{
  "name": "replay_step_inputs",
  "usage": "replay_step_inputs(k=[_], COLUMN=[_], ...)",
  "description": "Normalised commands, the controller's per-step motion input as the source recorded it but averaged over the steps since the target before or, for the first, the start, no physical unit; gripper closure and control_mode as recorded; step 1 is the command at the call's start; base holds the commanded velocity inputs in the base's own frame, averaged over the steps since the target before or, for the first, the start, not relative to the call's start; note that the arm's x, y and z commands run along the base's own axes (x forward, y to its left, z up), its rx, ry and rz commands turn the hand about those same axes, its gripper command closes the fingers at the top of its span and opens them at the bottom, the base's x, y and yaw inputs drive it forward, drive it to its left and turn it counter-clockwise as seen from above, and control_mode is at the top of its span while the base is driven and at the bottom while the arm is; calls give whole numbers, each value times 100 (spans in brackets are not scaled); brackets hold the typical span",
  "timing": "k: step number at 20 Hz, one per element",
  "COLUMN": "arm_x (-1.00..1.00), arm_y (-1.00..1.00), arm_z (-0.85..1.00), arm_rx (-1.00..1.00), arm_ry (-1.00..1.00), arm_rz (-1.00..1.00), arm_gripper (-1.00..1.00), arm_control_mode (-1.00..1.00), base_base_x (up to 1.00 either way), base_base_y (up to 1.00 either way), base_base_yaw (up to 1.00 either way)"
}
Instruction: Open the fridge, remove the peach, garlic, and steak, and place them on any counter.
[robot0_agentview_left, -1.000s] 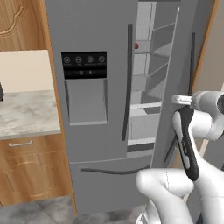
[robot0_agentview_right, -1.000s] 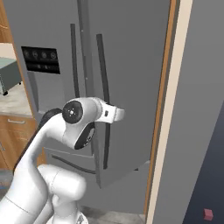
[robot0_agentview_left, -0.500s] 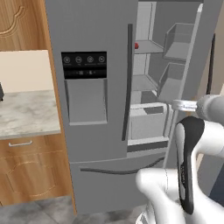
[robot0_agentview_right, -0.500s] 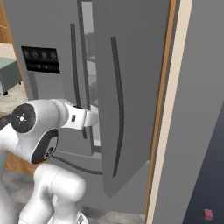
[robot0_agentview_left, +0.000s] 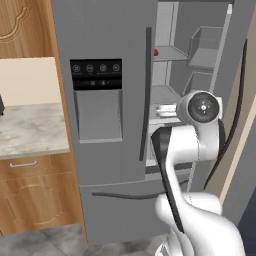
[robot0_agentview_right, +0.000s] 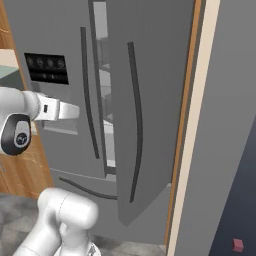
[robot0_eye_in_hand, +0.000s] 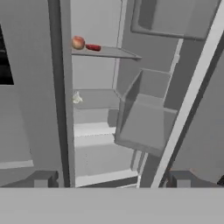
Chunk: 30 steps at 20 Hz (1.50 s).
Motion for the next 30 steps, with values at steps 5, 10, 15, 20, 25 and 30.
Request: replay_step_inputs(k=[5, 10, 15, 20, 25, 30], arm_x=[100, 100, 100, 87, 10, -61], arm_y=[40, 1, -25, -68, -86, -100], arm_z=[0, -6, -27, -31, -52, -57], arm_rx=[-13, -11, -9, -9, -11, -4], arm_ry=[24, 22, 15, 8, 7, 10], arm_rz=[-16, -19, -13, -7, -4, -5], arm_gripper=[-100, -100, -100, -100, -100, -100], arm_control_mode=[-100, -100, -100, -100, -100, -100], base_base_x=[0, 0, 0, 0, 0, 0], base_base_y=[0, 0, 0, 0, 0, 0], base_base_yaw=[0, 0, 0, 0, 0, 0])
